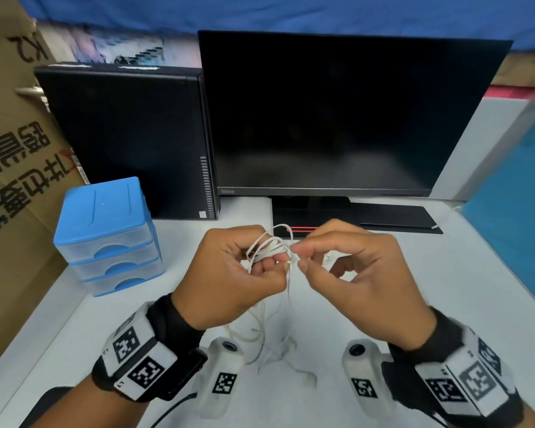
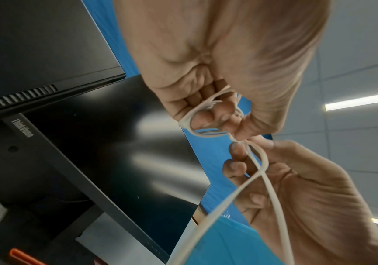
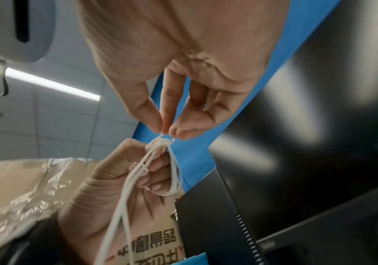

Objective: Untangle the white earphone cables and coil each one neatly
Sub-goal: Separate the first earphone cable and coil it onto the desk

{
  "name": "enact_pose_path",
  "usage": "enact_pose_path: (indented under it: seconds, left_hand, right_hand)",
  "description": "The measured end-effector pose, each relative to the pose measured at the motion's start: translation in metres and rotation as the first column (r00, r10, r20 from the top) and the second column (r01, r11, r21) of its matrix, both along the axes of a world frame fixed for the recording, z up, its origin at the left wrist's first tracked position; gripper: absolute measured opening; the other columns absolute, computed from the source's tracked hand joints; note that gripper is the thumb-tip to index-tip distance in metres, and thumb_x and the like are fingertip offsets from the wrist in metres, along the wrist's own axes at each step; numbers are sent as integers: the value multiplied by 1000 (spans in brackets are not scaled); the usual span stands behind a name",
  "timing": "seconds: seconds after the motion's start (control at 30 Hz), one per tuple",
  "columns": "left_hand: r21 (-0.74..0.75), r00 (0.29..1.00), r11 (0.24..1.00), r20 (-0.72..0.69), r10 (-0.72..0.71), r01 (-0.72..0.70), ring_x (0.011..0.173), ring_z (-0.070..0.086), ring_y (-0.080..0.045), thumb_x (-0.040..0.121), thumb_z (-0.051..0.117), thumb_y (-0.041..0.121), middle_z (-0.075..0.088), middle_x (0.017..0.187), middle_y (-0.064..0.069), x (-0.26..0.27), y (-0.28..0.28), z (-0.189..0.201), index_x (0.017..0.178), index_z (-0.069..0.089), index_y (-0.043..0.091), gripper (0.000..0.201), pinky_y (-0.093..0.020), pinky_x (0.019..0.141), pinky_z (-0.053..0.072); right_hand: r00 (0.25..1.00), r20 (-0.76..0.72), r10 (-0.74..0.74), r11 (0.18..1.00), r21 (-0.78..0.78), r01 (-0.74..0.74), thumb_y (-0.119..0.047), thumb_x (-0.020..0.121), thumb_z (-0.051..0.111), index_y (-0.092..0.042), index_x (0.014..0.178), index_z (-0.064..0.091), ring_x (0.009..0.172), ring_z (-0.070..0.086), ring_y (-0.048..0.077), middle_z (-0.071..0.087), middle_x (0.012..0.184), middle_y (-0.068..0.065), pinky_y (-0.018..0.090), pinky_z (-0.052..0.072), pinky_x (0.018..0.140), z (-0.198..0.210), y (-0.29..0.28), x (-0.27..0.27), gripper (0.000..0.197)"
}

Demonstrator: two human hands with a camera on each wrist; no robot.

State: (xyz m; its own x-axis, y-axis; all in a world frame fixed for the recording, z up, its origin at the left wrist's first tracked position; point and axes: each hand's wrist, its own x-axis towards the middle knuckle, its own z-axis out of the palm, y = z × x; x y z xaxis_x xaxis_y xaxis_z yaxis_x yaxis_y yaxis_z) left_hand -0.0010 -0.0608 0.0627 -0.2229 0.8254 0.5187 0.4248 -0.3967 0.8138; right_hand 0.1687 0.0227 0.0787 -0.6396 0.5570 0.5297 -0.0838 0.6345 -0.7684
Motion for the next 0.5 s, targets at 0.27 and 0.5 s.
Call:
enact_pose_path:
  seconds: [0.27, 0.5]
  left_hand:
    - [-33, 997, 999, -81, 13, -16, 56, 50, -19, 70, 69, 1, 58, 61, -5, 0, 1, -3, 70, 70, 13, 12, -27, 53, 47]
    - [-43, 1000, 999, 22, 18, -17, 57, 53, -25, 70, 69, -3, 64, 64, -8, -2, 4, -7, 70, 70, 14, 17, -27, 55, 47]
  right_hand:
    - [978, 205, 27, 996, -90, -9, -7, 86, 71, -17, 80, 71, 46, 51, 4, 65, 73, -1, 14, 34, 40, -2, 3, 2, 11]
    - [1000, -4, 11, 952, -305, -11, -6, 73, 59, -7, 73, 65, 65, 60, 17, 66, 72, 11, 31, 44, 44, -5, 16, -3, 5]
